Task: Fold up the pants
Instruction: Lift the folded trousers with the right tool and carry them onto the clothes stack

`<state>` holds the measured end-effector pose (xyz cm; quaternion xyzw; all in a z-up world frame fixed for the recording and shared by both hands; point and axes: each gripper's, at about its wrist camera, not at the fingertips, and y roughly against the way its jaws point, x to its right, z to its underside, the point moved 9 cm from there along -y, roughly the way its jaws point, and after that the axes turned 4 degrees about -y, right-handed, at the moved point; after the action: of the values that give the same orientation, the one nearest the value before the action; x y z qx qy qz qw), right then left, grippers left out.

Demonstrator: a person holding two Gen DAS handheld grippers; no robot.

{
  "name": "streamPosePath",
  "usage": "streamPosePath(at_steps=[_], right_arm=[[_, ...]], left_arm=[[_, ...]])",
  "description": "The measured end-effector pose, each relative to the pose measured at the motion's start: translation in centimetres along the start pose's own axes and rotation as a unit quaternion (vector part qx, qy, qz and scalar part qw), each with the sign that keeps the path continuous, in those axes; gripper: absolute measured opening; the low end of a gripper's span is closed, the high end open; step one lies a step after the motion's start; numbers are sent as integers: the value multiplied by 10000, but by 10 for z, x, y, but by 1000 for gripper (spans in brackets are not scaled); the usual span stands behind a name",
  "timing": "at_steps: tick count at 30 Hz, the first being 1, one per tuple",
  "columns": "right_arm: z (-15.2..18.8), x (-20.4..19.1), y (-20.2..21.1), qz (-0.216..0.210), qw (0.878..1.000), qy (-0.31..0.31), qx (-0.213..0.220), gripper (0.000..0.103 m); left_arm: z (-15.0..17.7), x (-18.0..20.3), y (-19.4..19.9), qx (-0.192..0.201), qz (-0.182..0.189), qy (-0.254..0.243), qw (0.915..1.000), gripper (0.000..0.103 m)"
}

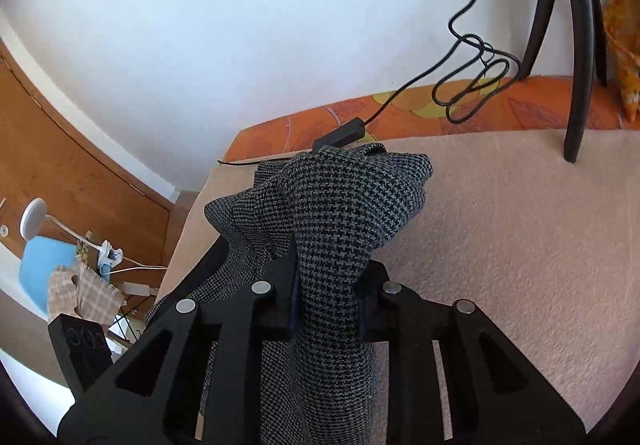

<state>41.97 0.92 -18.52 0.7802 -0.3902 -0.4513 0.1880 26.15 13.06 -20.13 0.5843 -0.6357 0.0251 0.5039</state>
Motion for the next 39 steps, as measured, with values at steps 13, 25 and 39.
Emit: streamPosePath(at_steps=[13, 25, 39], right_arm=[[-11, -6, 74, 292, 9971, 593, 365, 20], [-23, 44, 189, 644, 9926, 685, 772, 20], [-55, 142, 343, 1223, 9816, 601, 1340, 20]], left_arm=[[28, 64, 19, -62, 435, -904, 9949, 32], [83, 162, 19, -283, 1237, -1520, 9802, 32], [153, 316, -22, -519, 1891, -2255, 9543, 32]])
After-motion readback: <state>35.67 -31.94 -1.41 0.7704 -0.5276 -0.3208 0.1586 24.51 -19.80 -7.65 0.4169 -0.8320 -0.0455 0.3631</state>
